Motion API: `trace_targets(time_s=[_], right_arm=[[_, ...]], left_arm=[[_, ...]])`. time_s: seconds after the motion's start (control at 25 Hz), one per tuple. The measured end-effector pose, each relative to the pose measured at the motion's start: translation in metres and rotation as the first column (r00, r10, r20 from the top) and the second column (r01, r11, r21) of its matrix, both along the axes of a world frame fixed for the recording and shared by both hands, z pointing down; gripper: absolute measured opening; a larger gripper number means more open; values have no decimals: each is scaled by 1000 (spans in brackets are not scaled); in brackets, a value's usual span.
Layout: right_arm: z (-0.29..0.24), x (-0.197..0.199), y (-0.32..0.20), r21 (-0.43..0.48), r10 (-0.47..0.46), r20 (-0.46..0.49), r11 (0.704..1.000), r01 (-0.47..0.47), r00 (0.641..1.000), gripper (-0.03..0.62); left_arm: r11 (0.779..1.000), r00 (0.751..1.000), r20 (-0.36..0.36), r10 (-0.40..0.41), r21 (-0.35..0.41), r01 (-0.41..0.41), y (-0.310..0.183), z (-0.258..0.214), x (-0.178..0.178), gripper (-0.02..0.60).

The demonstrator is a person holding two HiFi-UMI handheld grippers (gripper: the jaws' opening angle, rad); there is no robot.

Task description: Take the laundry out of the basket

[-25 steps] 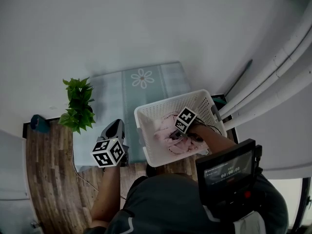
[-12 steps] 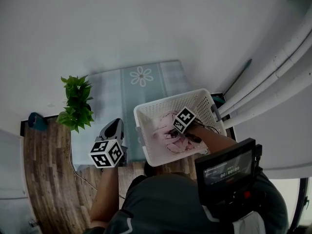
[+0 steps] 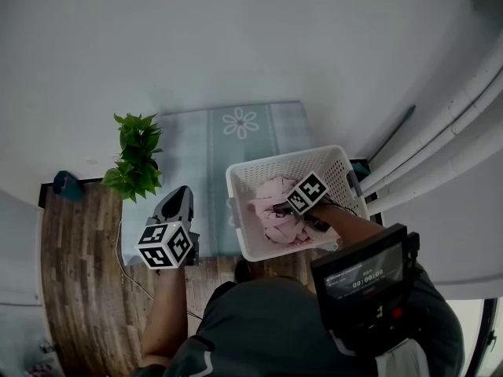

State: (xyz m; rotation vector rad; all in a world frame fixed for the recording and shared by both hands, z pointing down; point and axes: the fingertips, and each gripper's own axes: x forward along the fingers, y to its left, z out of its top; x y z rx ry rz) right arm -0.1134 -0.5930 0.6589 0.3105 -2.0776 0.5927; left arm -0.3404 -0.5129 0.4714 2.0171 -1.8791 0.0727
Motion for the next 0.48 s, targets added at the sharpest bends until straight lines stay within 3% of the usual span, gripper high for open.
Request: trace_targets(time_s=[0.16,0.48], right_arm=[[-32,-19,-3,39,-17,107,999,13,994,285],[-87,-38,-11,112,7,302,993,-43,953,287]], left_arm=[[1000,1000,10,-2,11,2,1,-6,-12,9],[997,998,40,47,53,-49,1,-22,7,9]])
